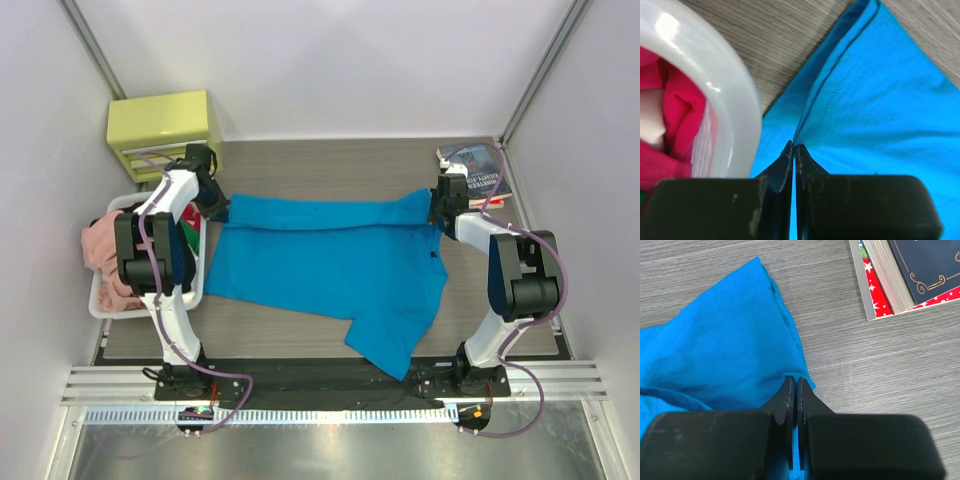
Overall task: Fold and stack the t-shirts
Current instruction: Fold the flattened tshirt in 1/3 of the way
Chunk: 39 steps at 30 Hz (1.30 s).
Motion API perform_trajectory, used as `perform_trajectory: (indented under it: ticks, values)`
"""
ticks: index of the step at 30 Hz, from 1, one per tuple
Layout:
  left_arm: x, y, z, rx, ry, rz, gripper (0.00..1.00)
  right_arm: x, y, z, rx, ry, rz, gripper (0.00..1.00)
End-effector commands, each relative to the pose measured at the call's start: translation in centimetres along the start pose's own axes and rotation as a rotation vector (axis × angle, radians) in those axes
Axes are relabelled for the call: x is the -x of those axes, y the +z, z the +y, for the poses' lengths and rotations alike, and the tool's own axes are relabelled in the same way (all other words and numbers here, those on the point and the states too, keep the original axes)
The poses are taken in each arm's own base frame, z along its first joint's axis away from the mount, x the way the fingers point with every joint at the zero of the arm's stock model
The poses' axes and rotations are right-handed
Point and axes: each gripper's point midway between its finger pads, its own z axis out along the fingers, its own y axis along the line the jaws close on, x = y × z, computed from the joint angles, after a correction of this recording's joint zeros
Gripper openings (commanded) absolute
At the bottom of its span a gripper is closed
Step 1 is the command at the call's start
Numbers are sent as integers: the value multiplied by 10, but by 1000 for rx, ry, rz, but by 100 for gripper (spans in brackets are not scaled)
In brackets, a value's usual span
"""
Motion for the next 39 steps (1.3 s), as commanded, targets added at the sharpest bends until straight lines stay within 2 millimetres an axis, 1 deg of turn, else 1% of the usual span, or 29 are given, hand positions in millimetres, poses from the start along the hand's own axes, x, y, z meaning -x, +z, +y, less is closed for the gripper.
perform_trajectory:
  ticks: [1,7,15,19,24,29,33,37,39]
  values:
    - [4,9,21,91,10,-5,0,3,-1,-8,-40,-2,-12,1]
    - [1,16,22,104,16,8,0,-7,2,-9,-43,-6,21,1]
    - [1,22,25,123,15,15,0,-12,5,-8,-42,-15,45,1]
    - [4,20,26,130,21,3,0,-8,3,-7,-34,-11,37,1]
    - [10,14,22,116,29,-11,0,8,-6,-8,-36,-10,-6,1]
    - [20,10,16,105,36,-28,0,9,-7,-6,-25,-1,-8,1]
    - [32,4,11,100,48,-50,0,9,-7,-5,-19,3,-7,1]
    - [35,7,10,98,48,-49,0,6,-5,-4,-17,4,1,1]
    - [32,11,11,107,48,-38,0,2,-3,-3,-11,3,12,1]
